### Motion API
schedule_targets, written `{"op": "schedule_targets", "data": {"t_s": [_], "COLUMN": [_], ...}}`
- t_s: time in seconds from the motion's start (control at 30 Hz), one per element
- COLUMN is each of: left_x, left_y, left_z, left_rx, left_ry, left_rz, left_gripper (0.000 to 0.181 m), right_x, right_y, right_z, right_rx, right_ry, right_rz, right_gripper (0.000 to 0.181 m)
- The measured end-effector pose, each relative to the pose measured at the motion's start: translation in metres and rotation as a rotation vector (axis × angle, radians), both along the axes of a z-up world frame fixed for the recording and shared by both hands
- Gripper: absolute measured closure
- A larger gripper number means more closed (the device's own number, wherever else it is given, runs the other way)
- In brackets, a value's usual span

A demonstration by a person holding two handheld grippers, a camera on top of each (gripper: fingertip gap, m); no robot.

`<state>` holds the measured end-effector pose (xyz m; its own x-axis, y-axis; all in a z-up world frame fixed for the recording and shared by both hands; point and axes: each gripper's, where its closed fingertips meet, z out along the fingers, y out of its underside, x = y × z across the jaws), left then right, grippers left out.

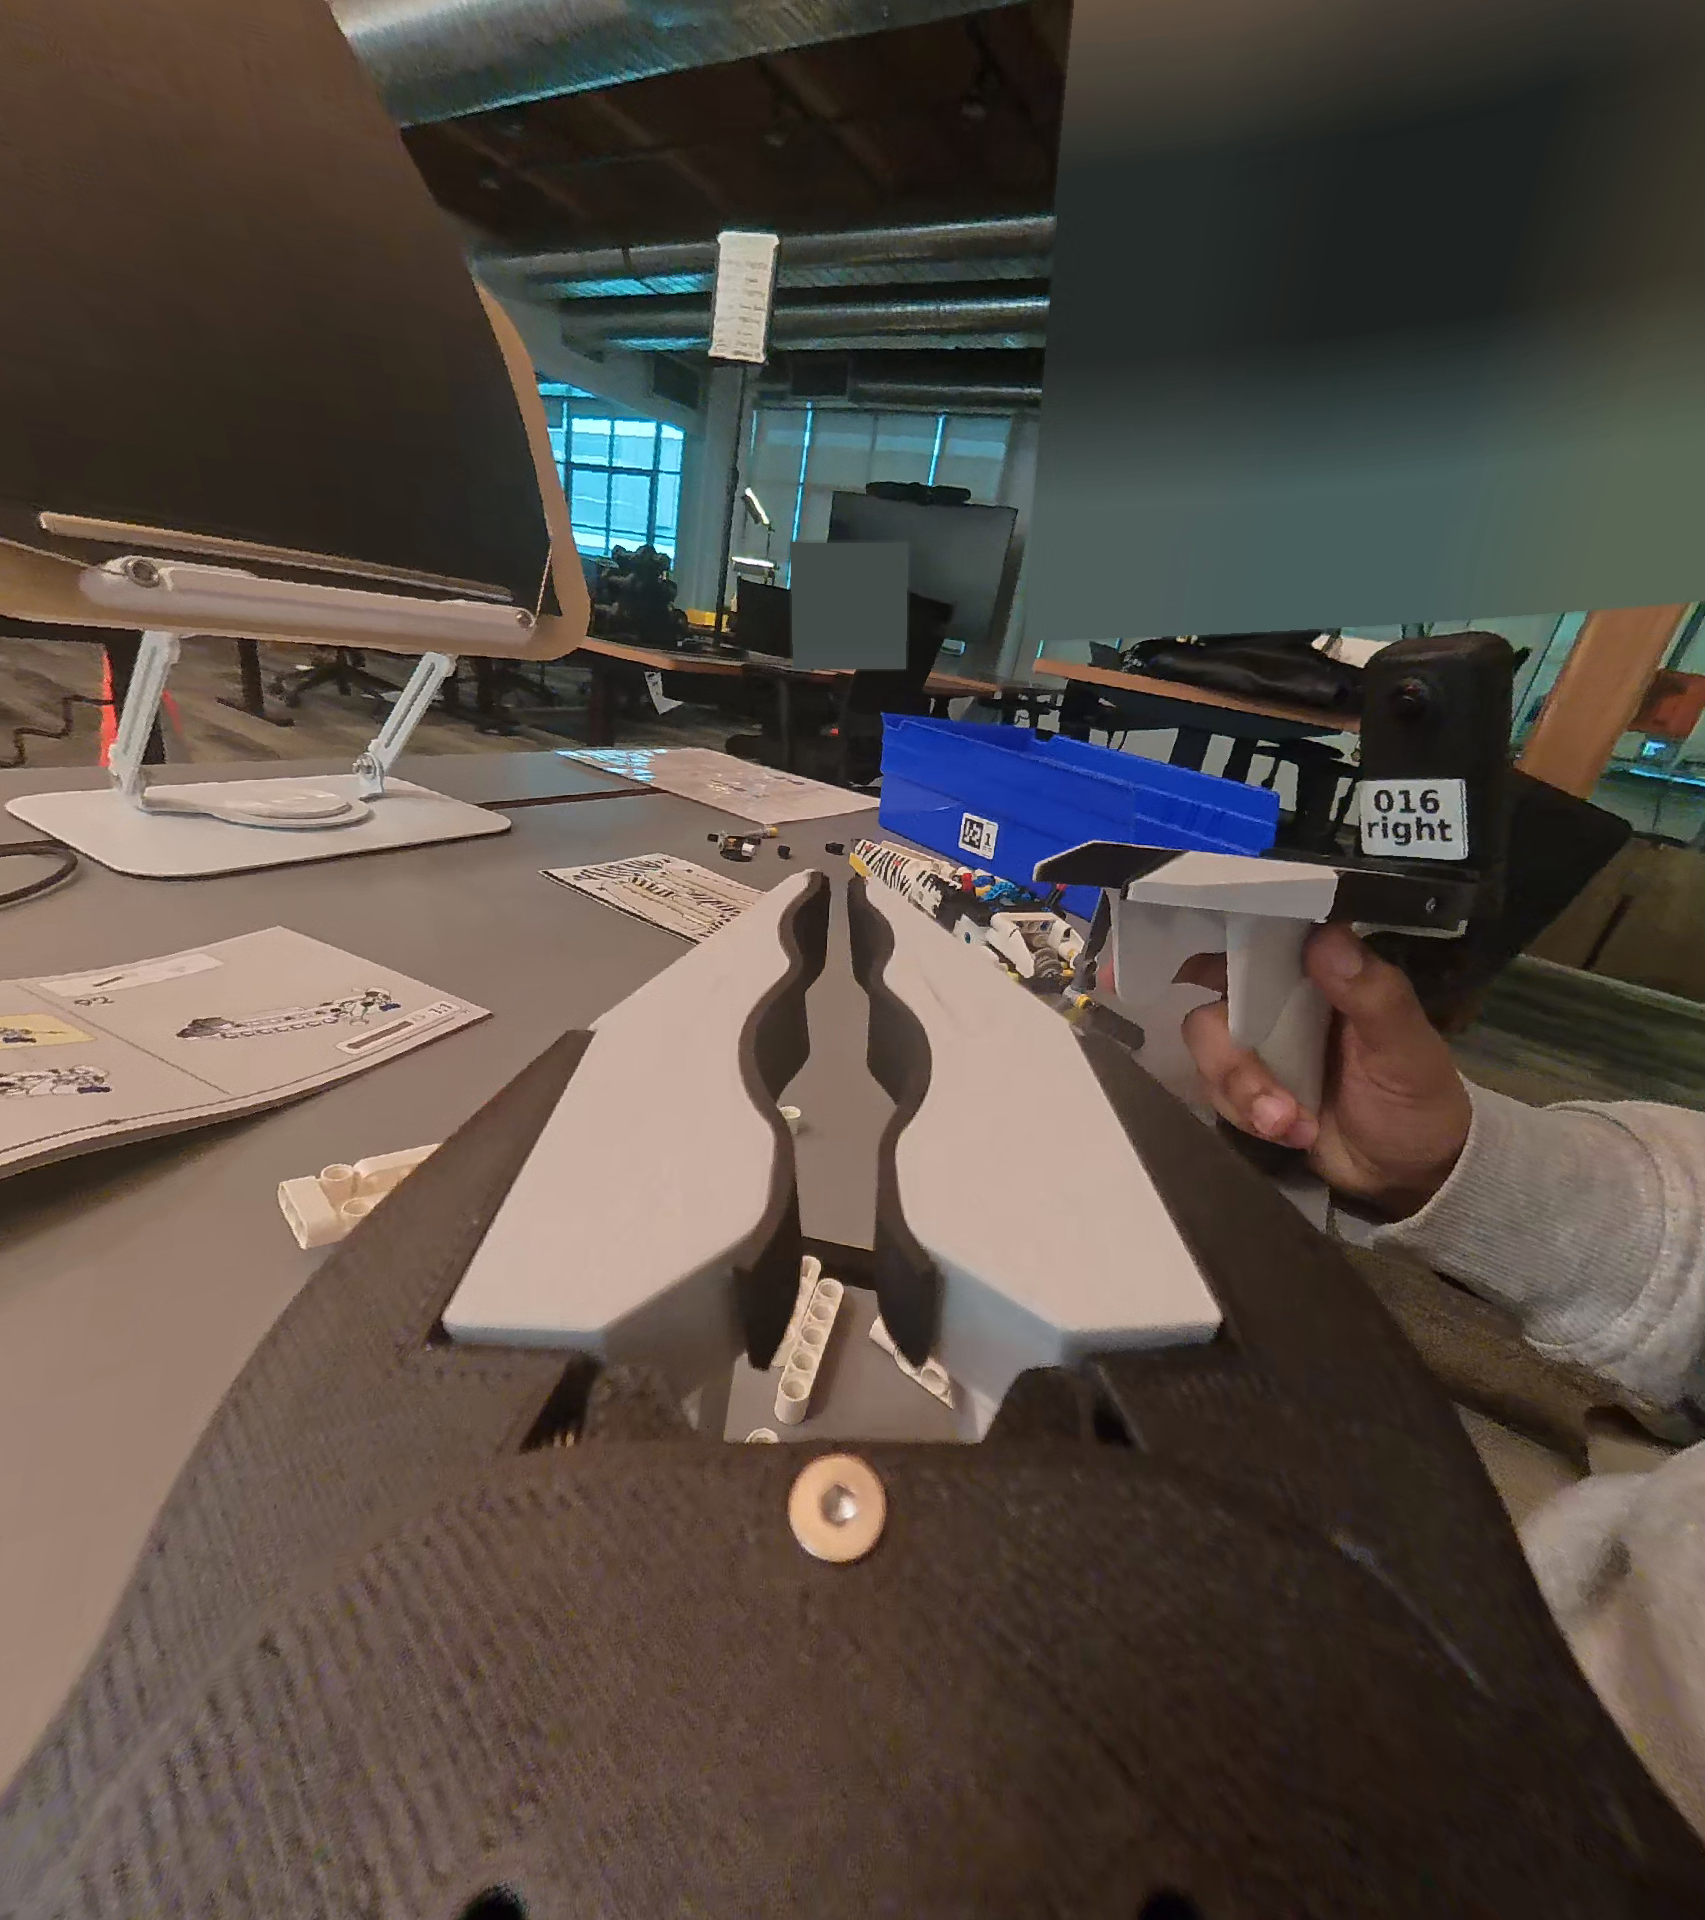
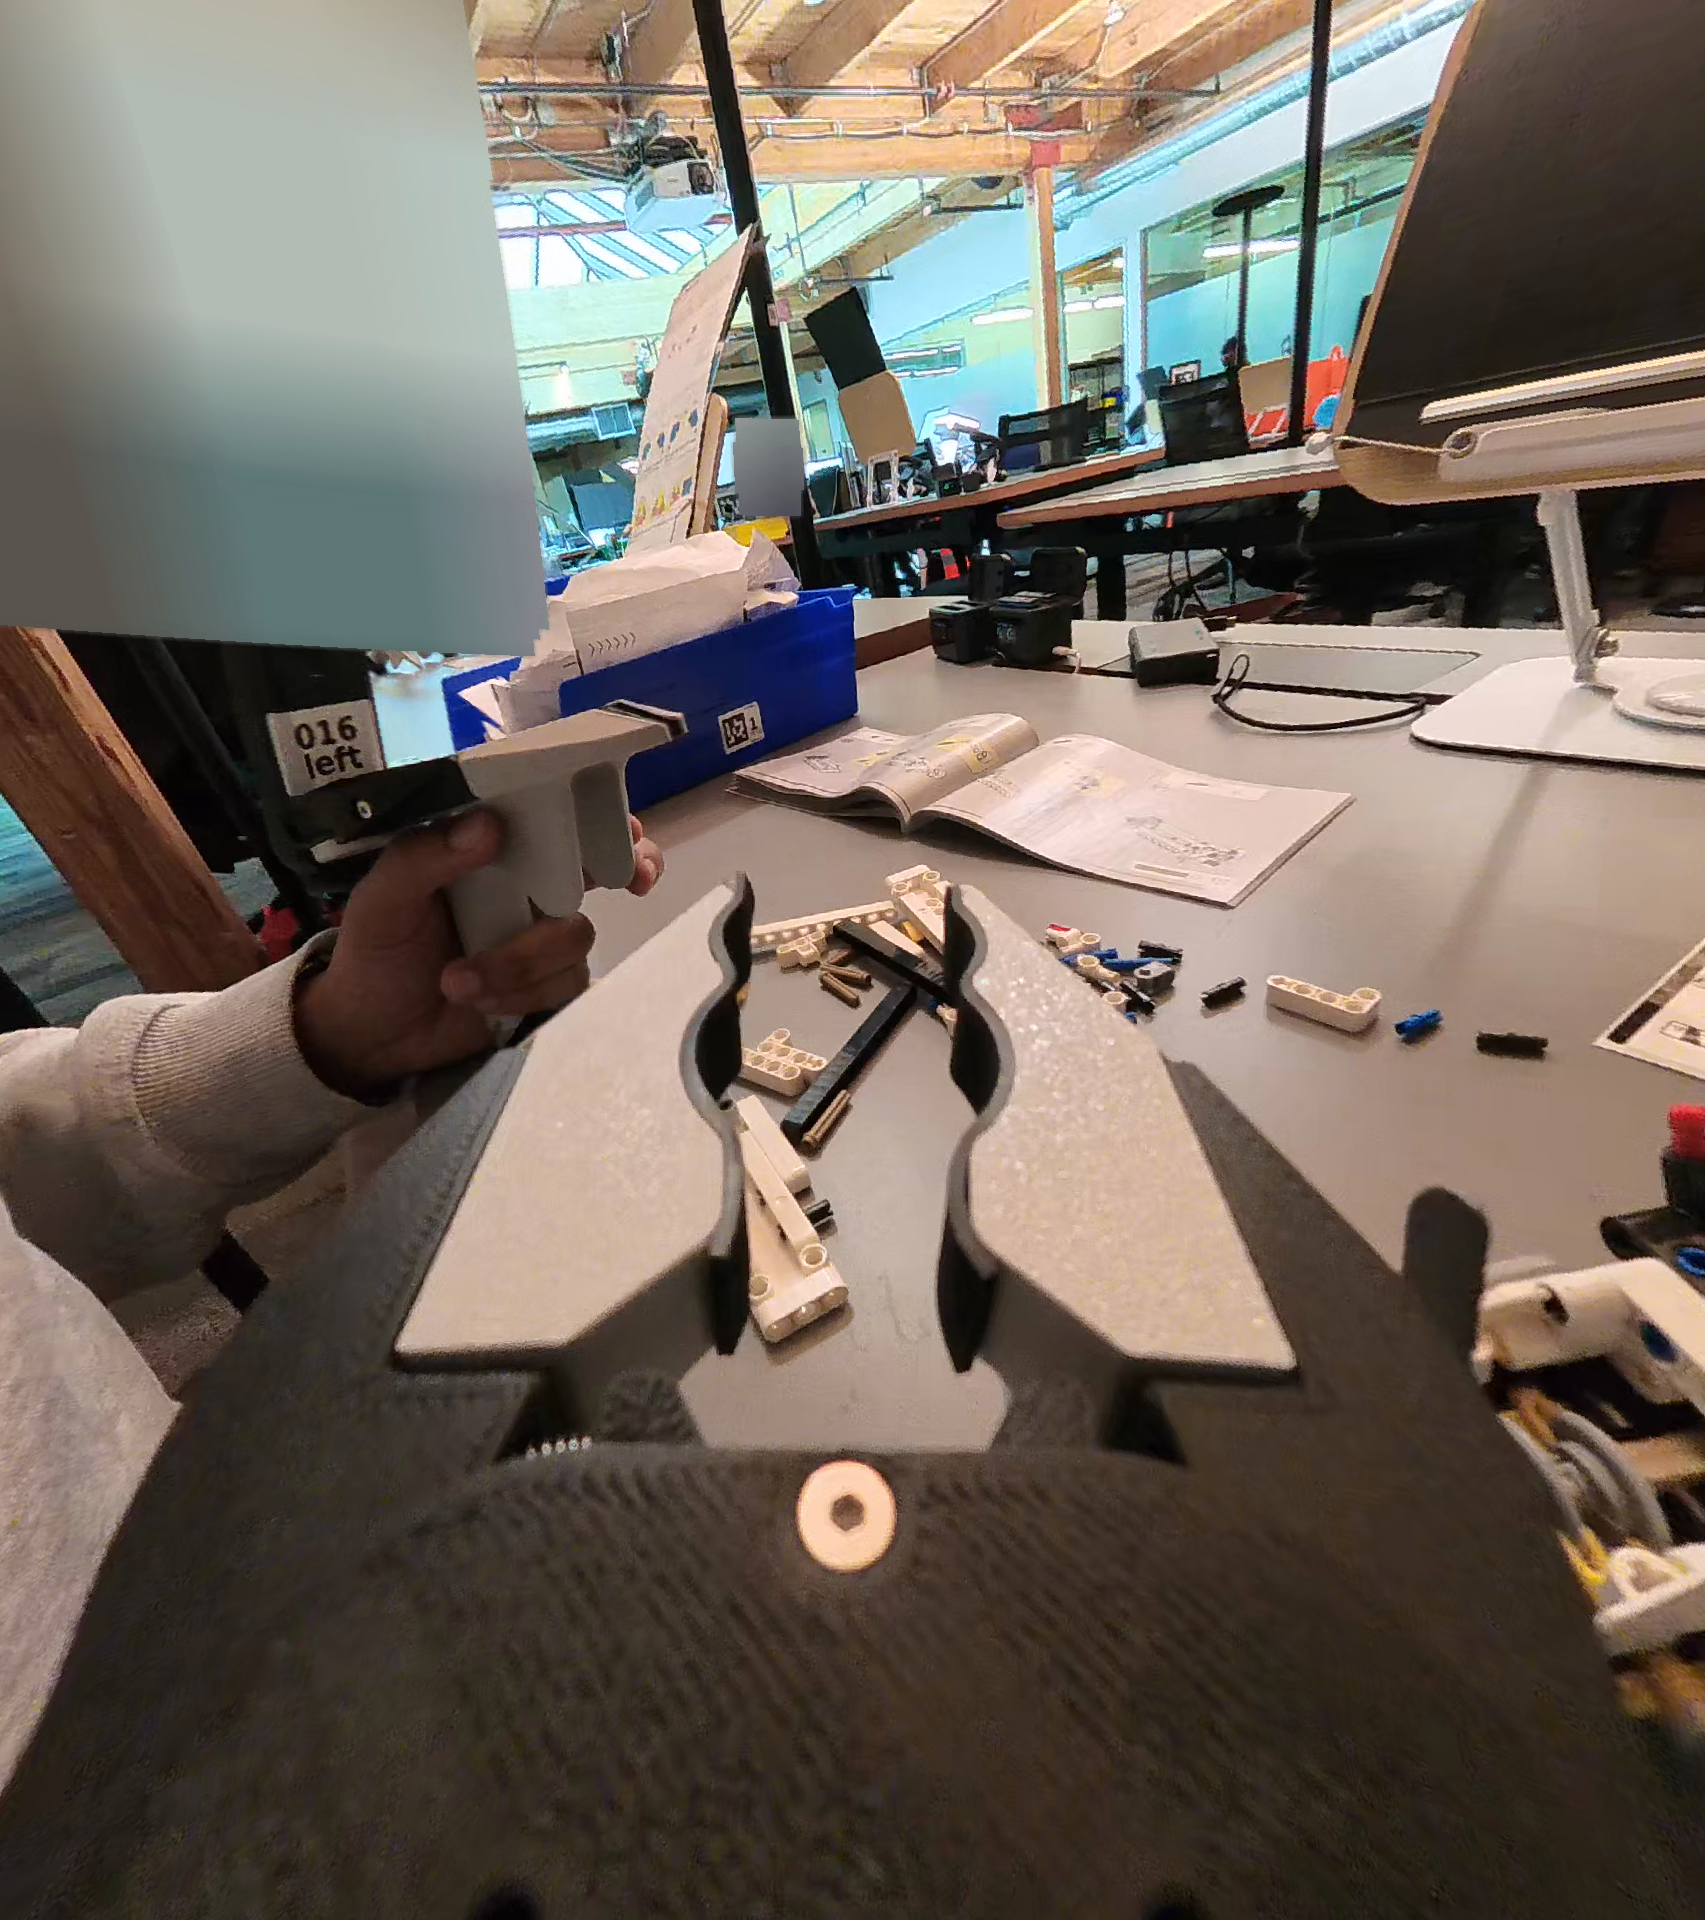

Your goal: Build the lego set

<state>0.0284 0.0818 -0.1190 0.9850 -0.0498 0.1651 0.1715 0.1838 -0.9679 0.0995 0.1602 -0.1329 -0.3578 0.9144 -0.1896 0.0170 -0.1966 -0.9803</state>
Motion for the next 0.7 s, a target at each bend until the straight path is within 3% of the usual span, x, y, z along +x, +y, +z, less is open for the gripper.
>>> {"op": "schedule_targets", "data": {"t_s": [0.37,0.5,0.7], "left_x": [-0.004,0.006,-0.017], "left_y": [-0.005,-0.032,-0.06], "left_z": [0.004,0.025,0.026], "left_rx": [0.037,0.197,0.286], "left_ry": [-0.006,0.071,-0.093], "left_rz": [0.029,0.036,0.088], "left_gripper": [0.181,0.181,0.181], "right_x": [0.002,0.0,-0.006], "right_y": [-0.004,-0.008,-0.018], "right_z": [0.001,-0.003,-0.013], "right_rx": [0.033,0.047,0.118], "right_ry": [0.018,-0.01,-0.066], "right_rz": [0.006,0.019,0.042], "right_gripper": [0.145,0.146,0.148]}}
